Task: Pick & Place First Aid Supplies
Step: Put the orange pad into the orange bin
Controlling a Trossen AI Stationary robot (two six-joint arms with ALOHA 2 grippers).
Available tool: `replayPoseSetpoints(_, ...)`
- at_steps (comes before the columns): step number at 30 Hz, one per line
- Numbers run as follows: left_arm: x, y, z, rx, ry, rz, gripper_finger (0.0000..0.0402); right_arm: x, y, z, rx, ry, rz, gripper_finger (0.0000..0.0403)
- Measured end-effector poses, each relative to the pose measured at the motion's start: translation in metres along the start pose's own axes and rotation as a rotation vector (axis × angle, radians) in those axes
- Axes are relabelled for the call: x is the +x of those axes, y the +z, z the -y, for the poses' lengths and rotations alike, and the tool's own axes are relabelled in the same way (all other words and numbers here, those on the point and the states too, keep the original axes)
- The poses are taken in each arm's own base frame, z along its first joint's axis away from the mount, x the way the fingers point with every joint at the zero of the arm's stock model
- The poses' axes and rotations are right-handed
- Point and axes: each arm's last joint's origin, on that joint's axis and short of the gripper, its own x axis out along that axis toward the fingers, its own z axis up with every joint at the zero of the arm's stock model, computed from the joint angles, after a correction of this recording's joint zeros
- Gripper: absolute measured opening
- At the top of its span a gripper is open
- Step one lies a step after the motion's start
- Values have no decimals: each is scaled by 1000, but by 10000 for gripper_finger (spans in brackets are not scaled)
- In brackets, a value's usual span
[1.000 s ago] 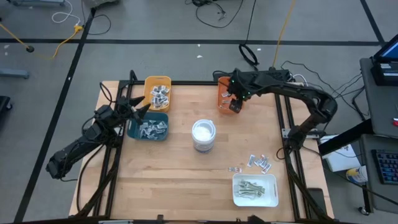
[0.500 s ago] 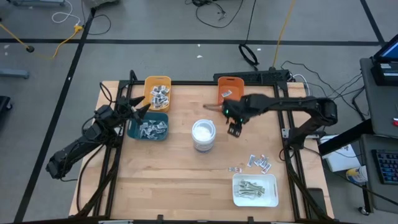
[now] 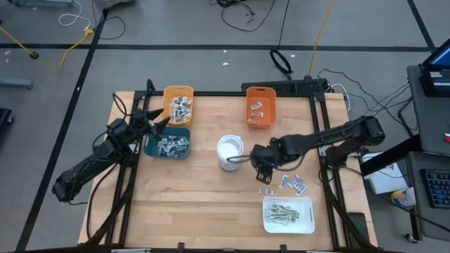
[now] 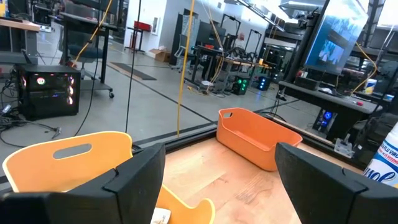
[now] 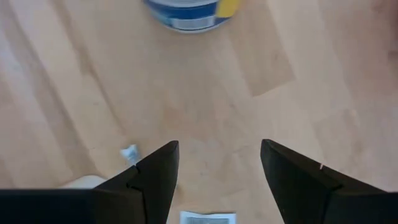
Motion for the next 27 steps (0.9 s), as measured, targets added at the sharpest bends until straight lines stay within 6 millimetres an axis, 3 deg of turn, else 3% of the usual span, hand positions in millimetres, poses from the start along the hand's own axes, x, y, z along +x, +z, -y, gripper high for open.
replayPoseSetpoints(6, 0, 0, 0, 0, 0, 0, 306, -3, -14, -24, -63, 33, 27, 224)
replayPoseSetpoints(12, 0, 0, 0, 0, 0, 0, 306, -1, -22, -34, -185, 58, 31, 224)
replayPoseSetpoints(17, 0, 0, 0, 0, 0, 0, 306, 23, -32, -38, -310, 220, 0, 224)
replayPoseSetpoints(27, 0, 0, 0, 0, 0, 0, 306, 66, -51, -24, -517, 277, 32, 224)
